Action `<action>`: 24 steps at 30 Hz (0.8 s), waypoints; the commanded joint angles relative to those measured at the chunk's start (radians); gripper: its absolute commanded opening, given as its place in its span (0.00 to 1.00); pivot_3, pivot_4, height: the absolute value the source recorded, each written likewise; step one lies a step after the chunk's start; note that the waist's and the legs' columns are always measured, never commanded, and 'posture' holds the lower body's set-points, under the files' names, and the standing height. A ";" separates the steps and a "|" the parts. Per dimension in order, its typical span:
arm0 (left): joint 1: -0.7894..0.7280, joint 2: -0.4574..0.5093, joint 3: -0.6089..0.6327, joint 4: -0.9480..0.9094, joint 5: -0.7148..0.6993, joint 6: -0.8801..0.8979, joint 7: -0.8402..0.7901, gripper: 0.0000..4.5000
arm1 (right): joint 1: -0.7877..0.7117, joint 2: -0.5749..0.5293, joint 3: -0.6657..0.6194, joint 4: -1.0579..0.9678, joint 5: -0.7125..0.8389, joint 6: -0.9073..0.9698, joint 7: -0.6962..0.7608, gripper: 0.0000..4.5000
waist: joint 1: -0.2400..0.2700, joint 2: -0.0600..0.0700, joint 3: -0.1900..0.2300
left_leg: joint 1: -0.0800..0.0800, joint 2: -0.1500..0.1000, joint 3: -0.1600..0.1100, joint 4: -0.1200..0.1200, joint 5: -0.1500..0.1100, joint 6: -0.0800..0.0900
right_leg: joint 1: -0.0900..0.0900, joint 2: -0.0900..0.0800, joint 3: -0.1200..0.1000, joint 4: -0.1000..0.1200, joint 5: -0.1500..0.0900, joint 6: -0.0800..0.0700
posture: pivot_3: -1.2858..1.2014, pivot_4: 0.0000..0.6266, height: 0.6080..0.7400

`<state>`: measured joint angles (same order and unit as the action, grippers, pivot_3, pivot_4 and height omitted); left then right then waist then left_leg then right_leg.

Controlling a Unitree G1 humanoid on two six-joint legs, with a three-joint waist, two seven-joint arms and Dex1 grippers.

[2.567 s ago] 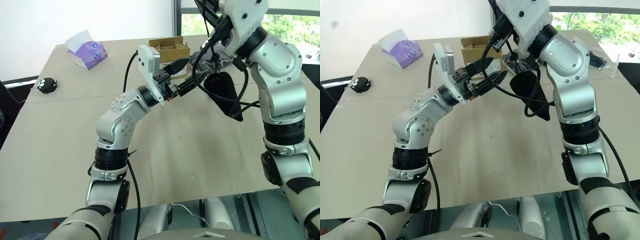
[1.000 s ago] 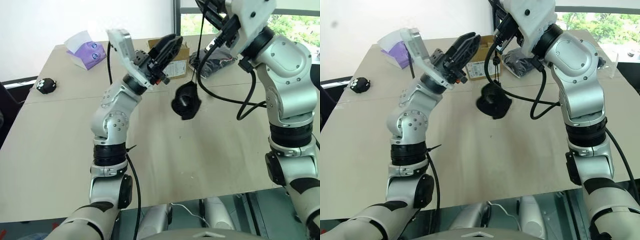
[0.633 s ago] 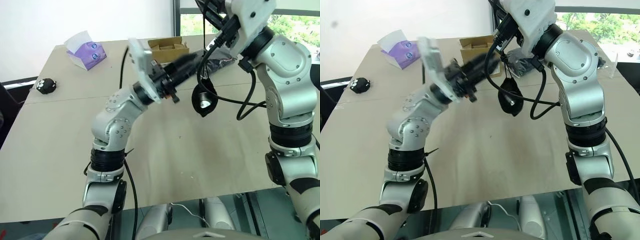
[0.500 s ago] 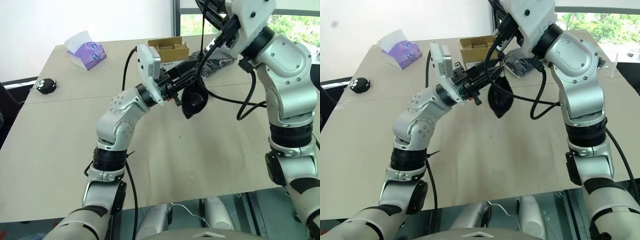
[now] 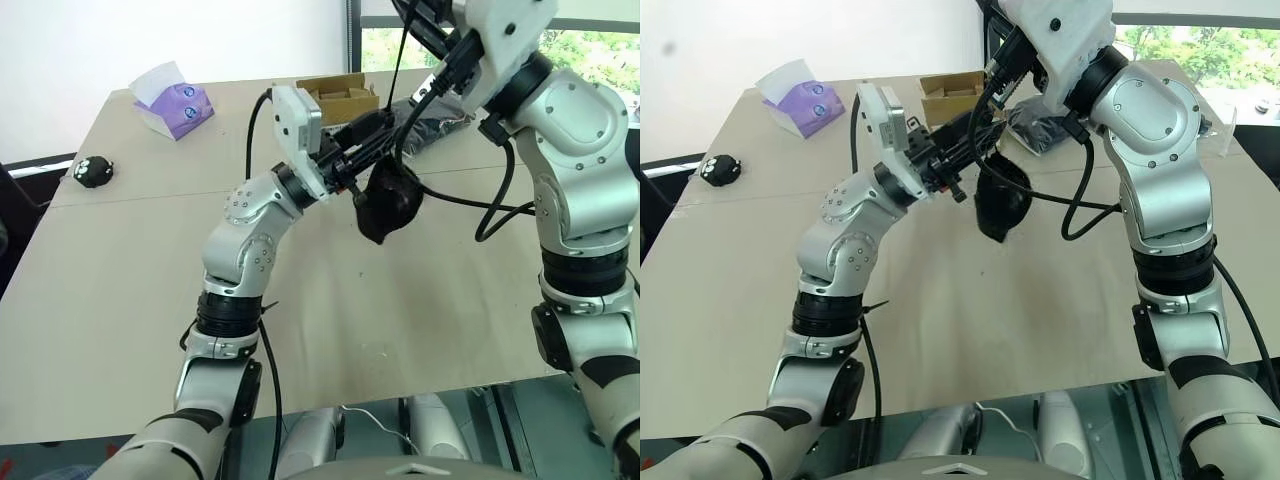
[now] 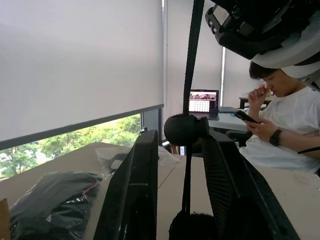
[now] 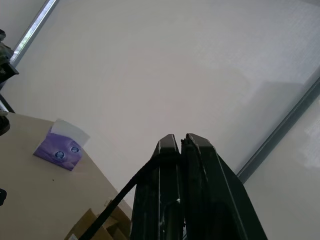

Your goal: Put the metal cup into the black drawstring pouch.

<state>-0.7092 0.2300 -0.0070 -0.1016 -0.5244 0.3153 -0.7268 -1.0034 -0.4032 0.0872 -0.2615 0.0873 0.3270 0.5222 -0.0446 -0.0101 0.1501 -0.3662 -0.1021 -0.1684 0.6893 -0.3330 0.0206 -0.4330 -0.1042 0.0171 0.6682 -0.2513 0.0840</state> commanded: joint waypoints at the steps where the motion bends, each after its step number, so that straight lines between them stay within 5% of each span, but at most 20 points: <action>1: -0.027 -0.010 0.019 -0.033 -0.020 -0.021 0.005 0.30 | -0.016 -0.004 -0.016 -0.037 0.008 -0.004 0.004 0.00 | 0.000 0.000 0.000 | 0.000 0.000 0.000 0.000 0.000 0.000 | 0.000 0.000 0.000 0.000 0.000 0.000 | 0.52 0.24 1.00; 15: -0.038 -0.037 0.011 -0.019 -0.023 -0.018 0.010 0.30 | -0.017 -0.001 -0.009 -0.031 0.003 0.003 0.012 0.00 | 0.000 0.000 0.000 | 0.000 0.000 0.000 0.000 0.000 0.000 | 0.000 0.000 0.000 0.000 0.000 0.000 | 0.52 0.24 1.00; 18: -0.027 -0.032 0.013 -0.025 -0.024 -0.011 0.010 0.06 | -0.016 0.000 -0.009 -0.029 0.001 0.000 0.012 0.00 | 0.000 0.000 0.000 | 0.000 0.000 0.000 0.000 0.000 0.000 | 0.000 0.000 0.000 0.000 0.000 0.000 | 0.52 0.24 1.00; 24: -0.019 -0.017 0.009 -0.021 -0.001 -0.016 0.016 0.04 | -0.017 0.002 -0.012 -0.025 0.001 -0.007 0.010 0.00 | 0.000 0.000 0.000 | 0.000 0.000 0.000 0.000 0.000 0.000 | 0.000 0.000 0.000 0.000 0.000 0.000 | 0.52 0.24 1.00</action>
<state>-0.7282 0.2078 -0.0062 -0.1014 -0.5323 0.3160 -0.7139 -1.0034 -0.4022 0.0920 -0.2608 0.0868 0.3422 0.5384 -0.0445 -0.0101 0.1501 -0.3662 -0.1021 -0.1684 0.6893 -0.3330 0.0206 -0.4330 -0.1041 0.0172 0.6682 -0.2513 0.0840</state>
